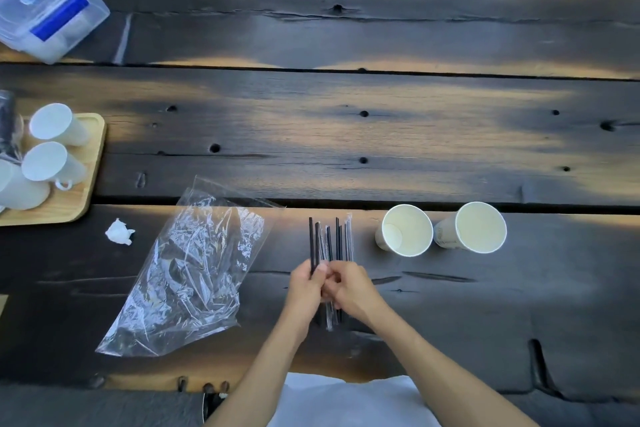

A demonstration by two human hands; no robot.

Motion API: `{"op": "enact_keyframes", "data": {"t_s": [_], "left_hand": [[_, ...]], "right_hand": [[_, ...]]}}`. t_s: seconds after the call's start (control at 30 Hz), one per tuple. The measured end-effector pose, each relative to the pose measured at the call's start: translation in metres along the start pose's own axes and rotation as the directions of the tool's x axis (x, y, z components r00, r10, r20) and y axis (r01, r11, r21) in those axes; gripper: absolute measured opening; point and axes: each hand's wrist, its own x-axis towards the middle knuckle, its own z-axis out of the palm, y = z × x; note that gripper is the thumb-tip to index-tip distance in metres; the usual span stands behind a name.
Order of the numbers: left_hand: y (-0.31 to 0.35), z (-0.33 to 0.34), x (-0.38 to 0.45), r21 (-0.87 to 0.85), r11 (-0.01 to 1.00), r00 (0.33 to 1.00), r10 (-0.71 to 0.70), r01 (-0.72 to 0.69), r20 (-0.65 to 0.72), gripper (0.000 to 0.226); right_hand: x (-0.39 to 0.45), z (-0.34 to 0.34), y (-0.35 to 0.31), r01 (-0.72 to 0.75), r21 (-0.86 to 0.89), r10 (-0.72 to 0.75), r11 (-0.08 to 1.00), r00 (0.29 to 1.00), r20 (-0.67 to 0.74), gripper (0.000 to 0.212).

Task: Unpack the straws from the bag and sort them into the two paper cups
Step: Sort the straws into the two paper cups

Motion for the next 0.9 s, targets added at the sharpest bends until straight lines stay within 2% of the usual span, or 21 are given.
{"op": "enact_keyframes", "data": {"t_s": [0.07,0.17,0.23,0.33,0.4,0.7,0.8,0.9], "left_hand": [[0.000,-0.004,0.006,0.052,0.998,0.984,0.043,-0.034,-0.174,0.019],[-0.001,-0.008,0.019,0.197,0.980,0.957,0.056,0.000,-0.284,0.020],[0.001,-0.003,0.023,0.260,0.966,0.955,0.070,0.007,-0.287,0.021],[0.006,0.011,0.029,0.385,0.923,0.955,0.115,-0.001,-0.272,0.018],[0.008,0.020,0.032,0.452,0.892,0.955,0.125,0.010,-0.267,0.015],[0.007,0.039,0.038,0.682,0.730,0.958,0.160,0.047,-0.237,0.014],[0.014,0.036,0.041,0.604,0.794,0.967,0.100,0.064,-0.235,0.015],[0.021,0.024,0.039,0.488,0.873,0.984,0.080,0.009,-0.162,0.019]], "right_hand": [[0.008,-0.002,0.008,-0.055,-0.011,0.054,0.998,0.992,-0.117,0.015],[0.021,-0.005,0.020,-0.182,-0.110,0.139,0.977,0.938,-0.318,0.013],[0.023,-0.005,0.019,-0.212,-0.239,0.132,0.948,0.941,-0.311,0.017],[0.026,-0.005,0.017,-0.182,-0.467,0.079,0.865,0.970,-0.231,0.021],[0.031,-0.004,0.016,-0.193,-0.537,0.090,0.821,0.973,-0.213,0.026],[0.035,-0.008,0.018,-0.262,-0.527,0.160,0.808,0.959,-0.232,0.022],[0.033,-0.014,0.016,-0.258,-0.421,0.183,0.870,0.960,-0.212,0.017],[0.028,-0.020,0.017,-0.199,-0.248,0.157,0.948,0.971,-0.180,0.016]]}}
